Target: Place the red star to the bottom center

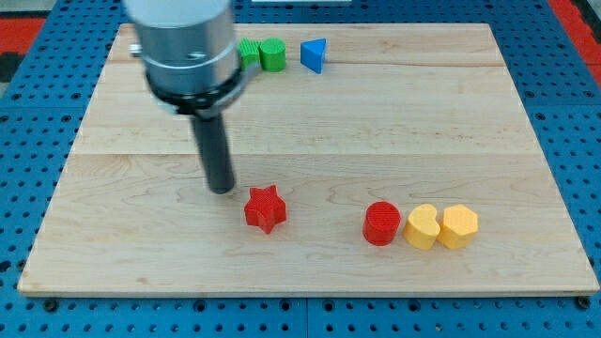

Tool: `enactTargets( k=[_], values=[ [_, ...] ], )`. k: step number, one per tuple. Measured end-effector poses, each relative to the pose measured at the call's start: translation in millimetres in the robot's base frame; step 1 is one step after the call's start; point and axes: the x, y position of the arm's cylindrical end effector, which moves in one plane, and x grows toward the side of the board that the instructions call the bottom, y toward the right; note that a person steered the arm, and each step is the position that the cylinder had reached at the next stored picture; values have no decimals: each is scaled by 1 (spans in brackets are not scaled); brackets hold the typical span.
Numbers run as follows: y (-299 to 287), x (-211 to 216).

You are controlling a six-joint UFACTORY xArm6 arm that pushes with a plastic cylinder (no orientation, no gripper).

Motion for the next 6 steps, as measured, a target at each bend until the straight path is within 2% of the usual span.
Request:
enactTargets(
  k=[4, 5, 6],
  values=[
    [97, 42],
    [95, 41],
    [44, -20]
  ],
)
